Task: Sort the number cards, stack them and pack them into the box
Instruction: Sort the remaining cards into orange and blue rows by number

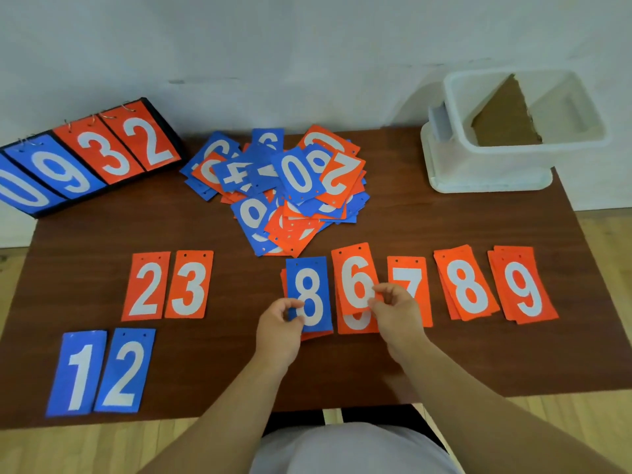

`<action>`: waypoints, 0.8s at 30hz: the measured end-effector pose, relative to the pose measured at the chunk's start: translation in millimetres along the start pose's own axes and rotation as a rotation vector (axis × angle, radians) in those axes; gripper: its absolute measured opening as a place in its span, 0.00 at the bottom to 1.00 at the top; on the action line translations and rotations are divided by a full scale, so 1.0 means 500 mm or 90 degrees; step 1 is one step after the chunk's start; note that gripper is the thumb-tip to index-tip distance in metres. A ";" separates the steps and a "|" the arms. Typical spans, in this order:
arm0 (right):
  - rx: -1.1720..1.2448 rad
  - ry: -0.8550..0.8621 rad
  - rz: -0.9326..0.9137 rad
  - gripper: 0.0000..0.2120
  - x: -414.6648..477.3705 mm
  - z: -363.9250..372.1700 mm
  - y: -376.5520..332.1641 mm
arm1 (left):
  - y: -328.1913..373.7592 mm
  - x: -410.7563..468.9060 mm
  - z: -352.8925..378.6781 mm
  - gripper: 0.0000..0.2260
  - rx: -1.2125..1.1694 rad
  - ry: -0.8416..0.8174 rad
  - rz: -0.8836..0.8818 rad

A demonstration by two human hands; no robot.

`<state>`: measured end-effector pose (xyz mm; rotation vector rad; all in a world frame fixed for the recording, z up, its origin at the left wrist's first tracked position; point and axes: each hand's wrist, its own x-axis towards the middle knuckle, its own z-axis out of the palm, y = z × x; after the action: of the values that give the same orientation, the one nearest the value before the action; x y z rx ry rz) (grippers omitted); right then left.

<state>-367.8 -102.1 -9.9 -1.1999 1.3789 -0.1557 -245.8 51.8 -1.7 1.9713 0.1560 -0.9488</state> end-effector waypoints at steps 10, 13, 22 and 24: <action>-0.084 -0.055 0.014 0.09 -0.027 0.125 0.001 | -0.035 0.034 -0.120 0.11 0.058 0.046 0.003; -0.078 -0.058 0.011 0.09 -0.034 0.141 -0.009 | -0.027 0.039 -0.140 0.10 0.063 0.052 0.001; -0.122 0.055 -0.068 0.08 -0.046 0.028 -0.003 | 0.002 0.025 -0.146 0.10 0.066 0.038 0.086; -0.215 0.060 -0.078 0.08 -0.045 0.008 0.012 | 0.004 0.021 -0.139 0.10 0.071 0.030 0.093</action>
<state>-373.9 -81.4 -0.6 -1.5765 1.4532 -0.0664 -199.2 102.1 12.5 2.0774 -0.0155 -0.8323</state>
